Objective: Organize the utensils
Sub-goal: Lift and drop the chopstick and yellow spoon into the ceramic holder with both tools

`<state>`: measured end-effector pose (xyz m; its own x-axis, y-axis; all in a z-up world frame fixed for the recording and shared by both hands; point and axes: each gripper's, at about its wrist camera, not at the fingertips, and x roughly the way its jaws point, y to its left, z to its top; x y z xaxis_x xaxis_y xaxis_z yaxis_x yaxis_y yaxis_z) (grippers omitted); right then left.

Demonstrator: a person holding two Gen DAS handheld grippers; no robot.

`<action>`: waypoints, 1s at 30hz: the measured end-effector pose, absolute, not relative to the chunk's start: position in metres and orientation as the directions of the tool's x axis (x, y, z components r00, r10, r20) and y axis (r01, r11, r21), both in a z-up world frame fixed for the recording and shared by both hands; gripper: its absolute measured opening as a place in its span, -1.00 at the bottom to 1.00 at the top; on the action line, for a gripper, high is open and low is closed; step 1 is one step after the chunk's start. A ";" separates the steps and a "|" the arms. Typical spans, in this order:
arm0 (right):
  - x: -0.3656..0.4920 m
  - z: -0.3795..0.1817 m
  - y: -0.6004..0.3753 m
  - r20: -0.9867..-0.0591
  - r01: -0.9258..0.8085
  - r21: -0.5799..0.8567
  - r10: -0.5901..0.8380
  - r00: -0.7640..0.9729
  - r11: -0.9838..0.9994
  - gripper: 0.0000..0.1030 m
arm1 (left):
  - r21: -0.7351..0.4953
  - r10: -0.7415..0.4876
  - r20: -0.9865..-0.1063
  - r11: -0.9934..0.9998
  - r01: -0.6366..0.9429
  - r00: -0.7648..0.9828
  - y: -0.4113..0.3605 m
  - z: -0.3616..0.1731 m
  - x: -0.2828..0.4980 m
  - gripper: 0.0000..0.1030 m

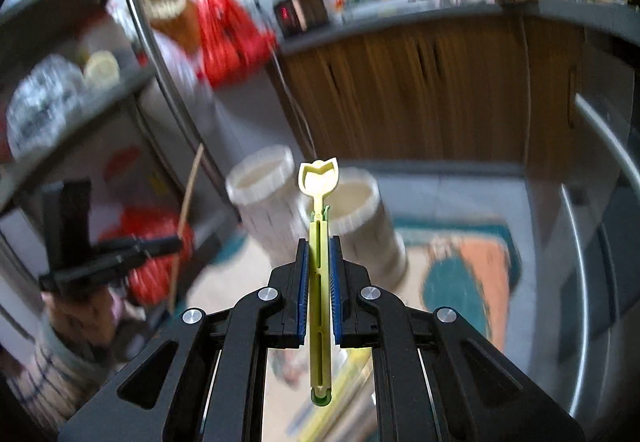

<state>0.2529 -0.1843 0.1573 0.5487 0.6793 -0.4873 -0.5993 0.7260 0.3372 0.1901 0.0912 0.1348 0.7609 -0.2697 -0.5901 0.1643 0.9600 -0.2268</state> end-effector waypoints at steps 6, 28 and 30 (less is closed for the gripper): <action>0.268 0.171 -0.176 -0.324 -0.607 0.366 0.708 0.627 0.706 -0.80 | -0.233 -0.254 -0.463 0.959 0.160 0.849 0.086 0.169 0.211 -0.91; 0.336 0.114 -0.122 -0.320 -0.564 0.181 0.591 0.741 0.806 -0.80 | -0.212 -0.181 -0.362 0.971 0.109 0.914 0.070 0.144 0.294 -0.91; 0.326 0.106 -0.122 -0.328 -0.565 0.151 0.580 0.745 0.811 -0.80 | -0.212 -0.175 -0.363 0.972 0.102 0.915 0.071 0.138 0.284 -0.91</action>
